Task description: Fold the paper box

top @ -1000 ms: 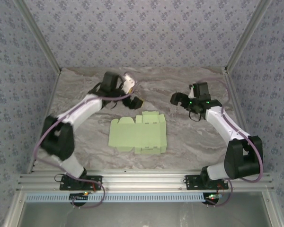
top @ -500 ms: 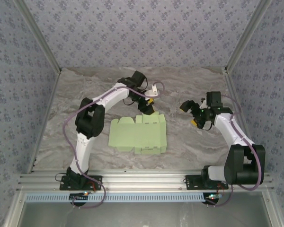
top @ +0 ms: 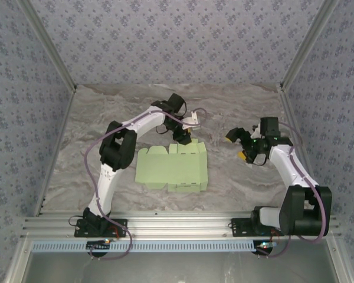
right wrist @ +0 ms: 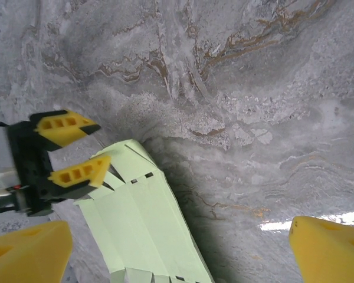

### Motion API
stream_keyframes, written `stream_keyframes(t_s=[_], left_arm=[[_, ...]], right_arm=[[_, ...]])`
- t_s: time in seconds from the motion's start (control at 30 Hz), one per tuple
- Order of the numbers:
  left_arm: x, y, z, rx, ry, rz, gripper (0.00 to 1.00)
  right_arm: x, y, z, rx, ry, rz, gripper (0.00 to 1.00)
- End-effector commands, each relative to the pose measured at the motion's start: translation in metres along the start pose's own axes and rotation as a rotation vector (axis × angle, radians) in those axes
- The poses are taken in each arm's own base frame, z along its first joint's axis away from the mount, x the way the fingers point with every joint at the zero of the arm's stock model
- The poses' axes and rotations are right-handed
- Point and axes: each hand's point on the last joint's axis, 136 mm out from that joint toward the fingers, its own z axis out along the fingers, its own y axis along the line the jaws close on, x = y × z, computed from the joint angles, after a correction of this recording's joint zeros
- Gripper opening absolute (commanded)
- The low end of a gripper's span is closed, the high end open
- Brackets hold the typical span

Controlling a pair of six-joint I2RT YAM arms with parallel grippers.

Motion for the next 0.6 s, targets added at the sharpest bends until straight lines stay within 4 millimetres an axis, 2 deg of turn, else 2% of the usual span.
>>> stream_keyframes(t_s=[0.0, 0.1, 0.23, 0.3, 0.43, 0.57], left_arm=[[-0.011, -0.013, -0.012, 0.011, -0.039, 0.037, 0.48], [-0.008, -0.014, -0.012, 0.008, -0.034, 0.042, 0.44], [-0.009, -0.013, -0.019, -0.021, -0.020, 0.041, 0.15], [-0.014, -0.012, -0.027, -0.040, -0.033, 0.043, 0.08], [-0.025, -0.009, -0.048, -0.119, -0.065, 0.009, 0.02], [-0.029, -0.002, -0.069, -0.245, -0.113, -0.064, 0.03]], right_arm=[[0.005, -0.001, -0.004, -0.008, 0.013, 0.017, 0.96], [0.006, -0.003, -0.002, -0.007, 0.022, 0.022, 0.94], [0.008, -0.005, 0.000, -0.008, 0.006, 0.034, 0.89], [0.008, -0.004, -0.001, 0.007, 0.007, 0.013, 0.88], [0.013, 0.001, -0.001, 0.058, -0.010, -0.042, 0.87], [0.022, 0.023, 0.007, 0.031, 0.031, -0.105, 0.87]])
